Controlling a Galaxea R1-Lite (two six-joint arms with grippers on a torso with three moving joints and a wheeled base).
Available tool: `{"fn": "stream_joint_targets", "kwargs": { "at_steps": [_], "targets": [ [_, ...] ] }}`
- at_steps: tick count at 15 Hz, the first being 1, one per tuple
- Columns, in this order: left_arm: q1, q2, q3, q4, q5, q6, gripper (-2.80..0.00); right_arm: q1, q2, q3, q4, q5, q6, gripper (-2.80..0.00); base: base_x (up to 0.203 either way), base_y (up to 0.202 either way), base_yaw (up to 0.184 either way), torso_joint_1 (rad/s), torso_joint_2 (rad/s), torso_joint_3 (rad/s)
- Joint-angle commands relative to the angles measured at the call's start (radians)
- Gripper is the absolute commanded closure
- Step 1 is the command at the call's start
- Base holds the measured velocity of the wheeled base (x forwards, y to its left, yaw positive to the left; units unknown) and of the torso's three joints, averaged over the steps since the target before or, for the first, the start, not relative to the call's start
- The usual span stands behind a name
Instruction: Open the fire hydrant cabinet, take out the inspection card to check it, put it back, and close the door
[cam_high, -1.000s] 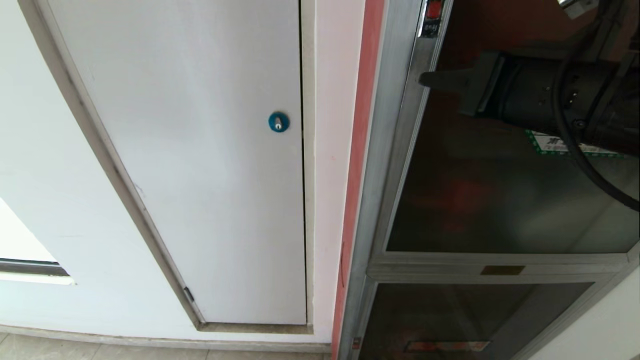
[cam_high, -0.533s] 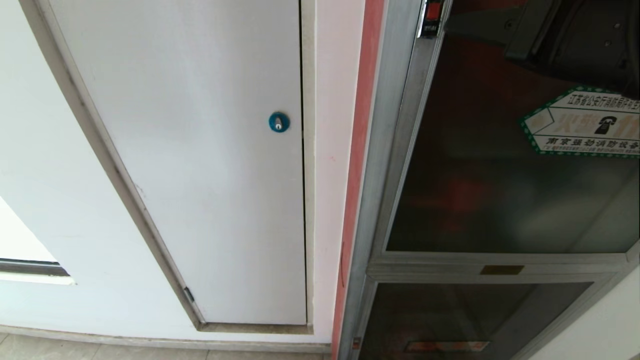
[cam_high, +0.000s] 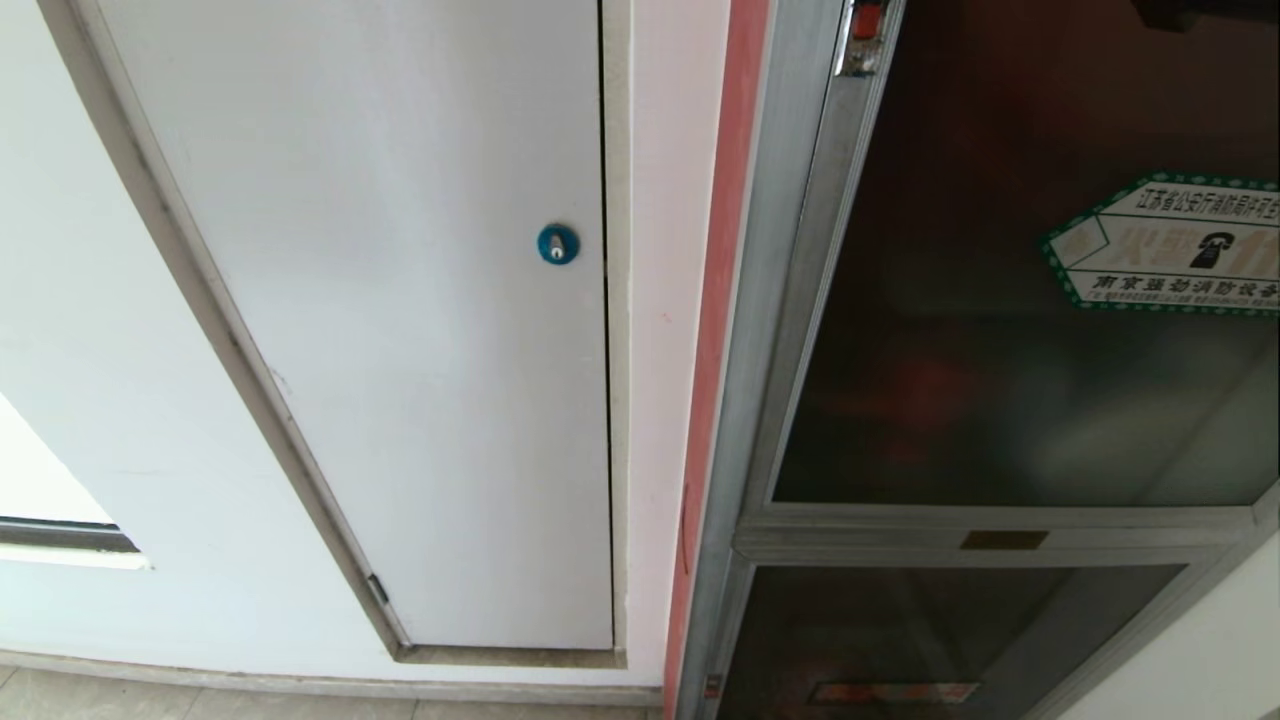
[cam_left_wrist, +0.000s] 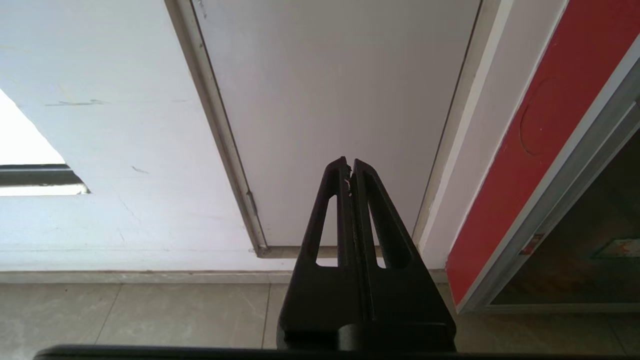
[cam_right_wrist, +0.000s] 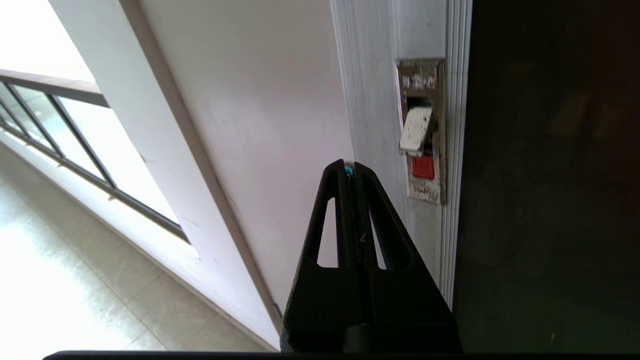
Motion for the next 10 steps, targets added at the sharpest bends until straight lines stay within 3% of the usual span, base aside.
{"fn": "stream_joint_targets", "kwargs": {
  "at_steps": [1, 7, 10],
  "targets": [
    [0.000, 0.001, 0.000, -0.001, 0.000, 0.000, 0.00, 0.000, 0.030, -0.062, 0.018, 0.000, 0.000, 0.00, 0.000, 0.000, 0.000, 0.000, 0.00, 0.000],
    [0.000, 0.001, 0.000, 0.001, 0.000, 0.000, 0.00, -0.012, 0.095, -0.218, 0.127, 0.001, 0.003, 0.00, 0.000, 0.000, 0.000, 0.000, 0.00, 0.000],
    [0.000, 0.001, 0.000, -0.001, -0.001, 0.000, 0.00, -0.019, 0.116, -0.257, 0.153, 0.006, 0.060, 0.00, 0.000, 0.000, 0.000, 0.000, 0.00, 0.000]
  ]
}}
